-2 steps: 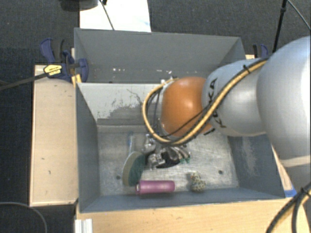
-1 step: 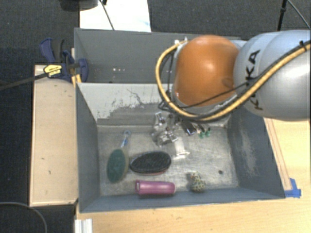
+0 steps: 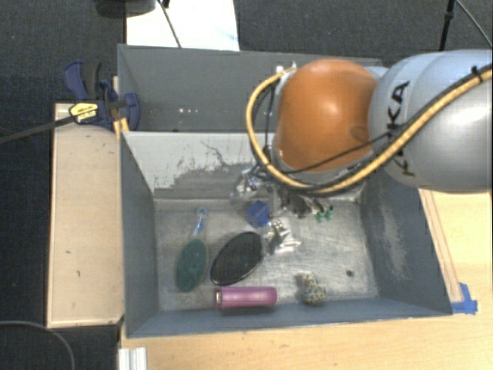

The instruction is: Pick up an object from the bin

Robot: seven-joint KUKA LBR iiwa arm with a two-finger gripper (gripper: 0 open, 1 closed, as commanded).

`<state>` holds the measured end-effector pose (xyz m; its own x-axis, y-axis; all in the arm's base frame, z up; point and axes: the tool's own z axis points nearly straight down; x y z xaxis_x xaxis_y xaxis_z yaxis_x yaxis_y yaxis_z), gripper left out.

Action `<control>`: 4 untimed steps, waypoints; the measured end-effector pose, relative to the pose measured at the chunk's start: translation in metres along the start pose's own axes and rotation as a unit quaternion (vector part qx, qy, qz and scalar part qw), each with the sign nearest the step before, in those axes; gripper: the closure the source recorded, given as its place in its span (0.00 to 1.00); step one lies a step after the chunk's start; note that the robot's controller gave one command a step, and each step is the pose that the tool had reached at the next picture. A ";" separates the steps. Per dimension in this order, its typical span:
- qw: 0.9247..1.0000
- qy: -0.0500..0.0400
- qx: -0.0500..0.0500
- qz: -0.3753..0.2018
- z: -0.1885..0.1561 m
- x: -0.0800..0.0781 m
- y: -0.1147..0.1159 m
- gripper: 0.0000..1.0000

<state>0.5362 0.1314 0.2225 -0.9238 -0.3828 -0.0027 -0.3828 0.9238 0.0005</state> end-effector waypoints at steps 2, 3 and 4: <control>0.980 -0.003 0.001 -0.197 0.148 -0.037 0.000 1.00; 0.986 -0.001 0.000 -0.168 0.135 -0.049 -0.012 1.00; 0.986 -0.004 0.001 -0.168 0.002 -0.044 0.016 1.00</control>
Offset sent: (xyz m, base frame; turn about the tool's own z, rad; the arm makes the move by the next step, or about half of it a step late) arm 0.0311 0.0137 -0.1525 -0.4048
